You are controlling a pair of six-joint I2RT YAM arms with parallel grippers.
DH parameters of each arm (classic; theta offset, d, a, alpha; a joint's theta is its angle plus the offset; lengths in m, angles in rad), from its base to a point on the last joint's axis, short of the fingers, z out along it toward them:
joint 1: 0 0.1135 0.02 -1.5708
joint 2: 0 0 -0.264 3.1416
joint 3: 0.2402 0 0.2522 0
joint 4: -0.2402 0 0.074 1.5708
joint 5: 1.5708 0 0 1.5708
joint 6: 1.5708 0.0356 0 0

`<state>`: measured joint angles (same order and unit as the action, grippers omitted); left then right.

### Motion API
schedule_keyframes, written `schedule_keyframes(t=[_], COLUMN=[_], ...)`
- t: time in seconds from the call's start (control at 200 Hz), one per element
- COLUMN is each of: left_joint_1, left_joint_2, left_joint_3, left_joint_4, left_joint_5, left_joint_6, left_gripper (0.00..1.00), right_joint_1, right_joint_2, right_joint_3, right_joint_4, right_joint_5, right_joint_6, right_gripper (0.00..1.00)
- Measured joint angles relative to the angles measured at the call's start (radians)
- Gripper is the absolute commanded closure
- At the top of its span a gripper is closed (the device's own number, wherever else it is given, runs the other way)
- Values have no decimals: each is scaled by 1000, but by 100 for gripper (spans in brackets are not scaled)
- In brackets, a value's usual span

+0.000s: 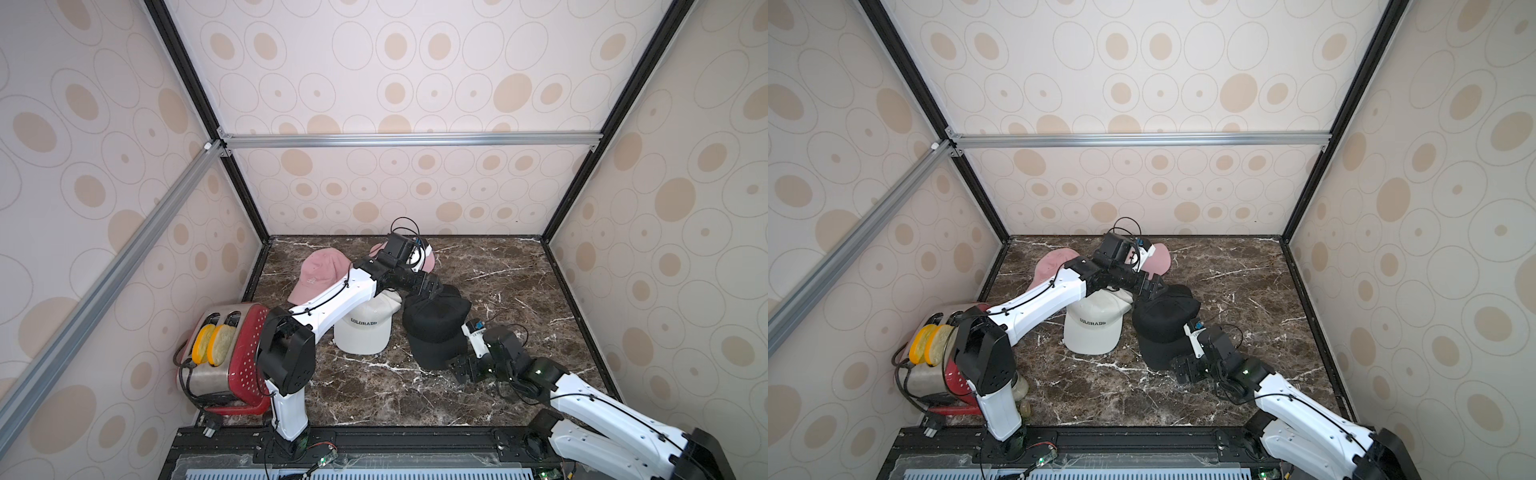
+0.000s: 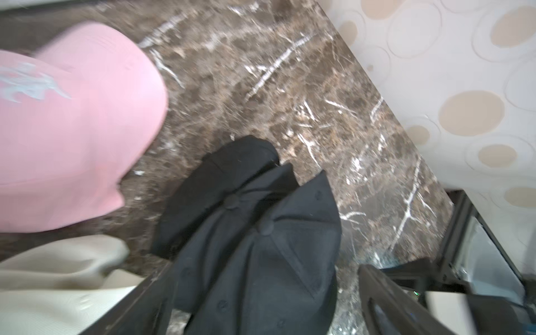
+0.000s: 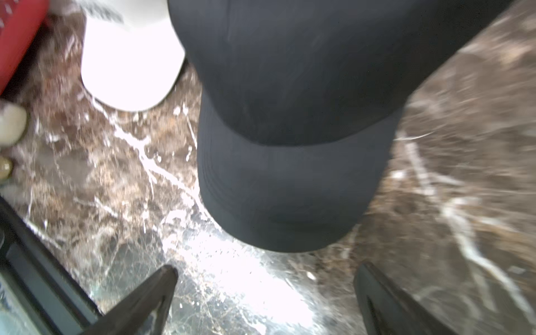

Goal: Stack the baseball caps by color
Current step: Place the baseball cap on the baseball cap, then pick up the baseball cap from the center of the board.

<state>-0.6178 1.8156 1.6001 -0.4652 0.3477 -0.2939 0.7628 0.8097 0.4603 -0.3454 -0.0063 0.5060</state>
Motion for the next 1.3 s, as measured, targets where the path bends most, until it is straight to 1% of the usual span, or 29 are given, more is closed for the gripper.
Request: schedule_keyframes(t=[0.085,0.18,0.24,0.31,0.381,0.476,0.536,0.611,0.771,0.956,1.127,1.202,1.297], left_joint_1=[24,48,61,74,87,106,117,129,149,158,158,159,166], left_joint_2=[-22,-47,-66,-84,-90,-90,-90,-90,-90,-90,-77,-54,-21], left_joint_3=[0,-6,-19,-34,-39,-39,-39,-39,-39,-39,-32,-10,10], left_joint_4=[3,23,43,63,78,97,108,117,145,174,172,156,143], left_joint_5=[-56,-122,-166,-213,-259,-309,-339,-365,-397,-419,-428,-422,-385], left_joint_6=[1,2,1,-2,-5,-8,-10,-14,-24,-13,6,16,23], left_gripper=[1,1,1,1,1,1,1,1,1,1,1,1,1], right_joint_1=[0,-3,-16,-60,-129,-217,-246,-257,-306,-406,-478,-502,-526], right_joint_2=[-64,-89,-79,-24,74,258,369,491,704,906,1128,1245,1407], right_joint_3=[23,51,71,117,195,333,433,563,818,1041,1268,1399,1590], right_joint_4=[-35,-25,10,67,145,253,281,281,217,109,2,-66,-167], right_joint_5=[93,190,220,217,165,56,5,-40,-166,-341,-491,-540,-584], right_joint_6=[3,-18,-58,-115,-158,-202,-241,-301,-391,-409,-376,-362,-356], right_gripper=[0,0,0,0,0,0,0,0,1,5,14,17,23])
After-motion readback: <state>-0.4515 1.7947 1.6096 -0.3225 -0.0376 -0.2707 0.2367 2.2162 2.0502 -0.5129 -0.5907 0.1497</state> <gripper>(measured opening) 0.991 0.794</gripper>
